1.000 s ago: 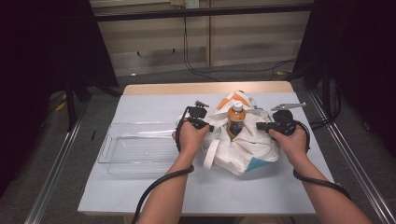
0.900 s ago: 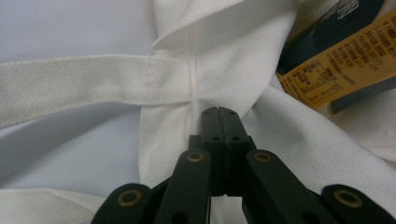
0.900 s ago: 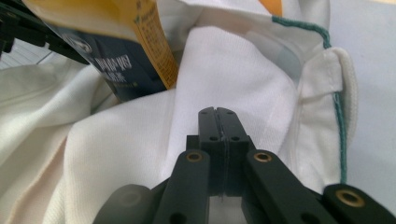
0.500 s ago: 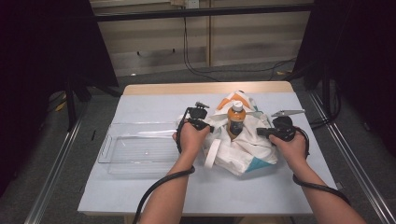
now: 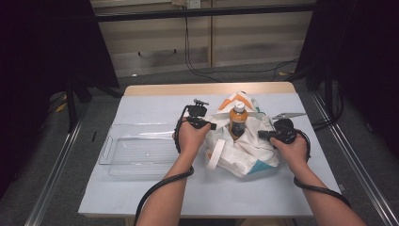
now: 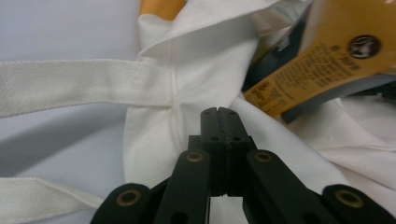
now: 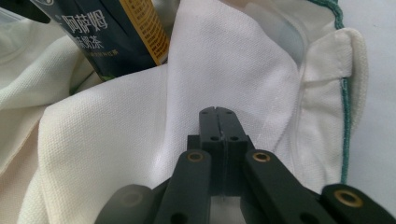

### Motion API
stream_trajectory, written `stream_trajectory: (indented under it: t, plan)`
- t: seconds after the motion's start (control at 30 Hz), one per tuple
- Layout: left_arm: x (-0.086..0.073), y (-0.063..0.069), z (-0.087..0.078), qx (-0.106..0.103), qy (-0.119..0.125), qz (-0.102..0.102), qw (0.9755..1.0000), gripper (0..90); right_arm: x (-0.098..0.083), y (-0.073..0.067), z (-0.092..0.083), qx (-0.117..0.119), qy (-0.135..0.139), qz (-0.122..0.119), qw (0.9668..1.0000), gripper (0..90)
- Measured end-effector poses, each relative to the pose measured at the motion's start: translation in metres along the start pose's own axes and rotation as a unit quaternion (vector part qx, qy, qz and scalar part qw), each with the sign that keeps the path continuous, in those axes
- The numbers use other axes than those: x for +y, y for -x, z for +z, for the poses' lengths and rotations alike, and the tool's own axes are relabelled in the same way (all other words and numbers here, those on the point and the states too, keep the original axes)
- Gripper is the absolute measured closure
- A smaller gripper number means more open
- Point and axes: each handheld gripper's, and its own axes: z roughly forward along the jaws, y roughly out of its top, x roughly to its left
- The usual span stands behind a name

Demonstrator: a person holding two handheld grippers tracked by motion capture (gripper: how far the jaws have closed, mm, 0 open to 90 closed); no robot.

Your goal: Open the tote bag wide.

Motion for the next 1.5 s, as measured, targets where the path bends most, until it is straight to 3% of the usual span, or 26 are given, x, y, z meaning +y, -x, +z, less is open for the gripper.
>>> stream_trajectory:
  t: [0.27, 0.37, 0.6, 0.8, 0.93, 1.5]
  plan:
    - [-0.009, 0.014, -0.004, -0.021, 0.001, 0.011, 0.9997, 90.0, 0.000, -0.001, 0.000, -0.002, 0.000, 0.006, 1.0000, 90.0]
    - [-0.014, 0.016, -0.003, -0.026, 0.006, 0.002, 0.9996, 90.0, 0.000, -0.001, 0.000, -0.004, 0.002, 0.005, 1.0000, 90.0]
    - [-0.024, 0.016, -0.006, -0.025, 0.011, 0.000, 0.9996, 90.0, -0.001, -0.001, 0.000, -0.005, 0.005, 0.007, 0.9999, 90.0]
    - [-0.035, 0.018, -0.007, -0.019, 0.008, 0.014, 0.9997, 90.0, -0.001, -0.002, 0.000, -0.008, 0.007, 0.008, 0.9999, 90.0]
    - [-0.038, 0.018, -0.007, -0.020, 0.009, 0.013, 0.9997, 90.0, -0.001, -0.003, 0.000, -0.010, 0.005, 0.007, 0.9999, 90.0]
    - [-0.056, 0.017, 0.001, 0.004, 0.000, 0.024, 0.9997, 90.0, -0.002, -0.002, -0.002, -0.009, 0.015, 0.016, 0.9997, 89.5]
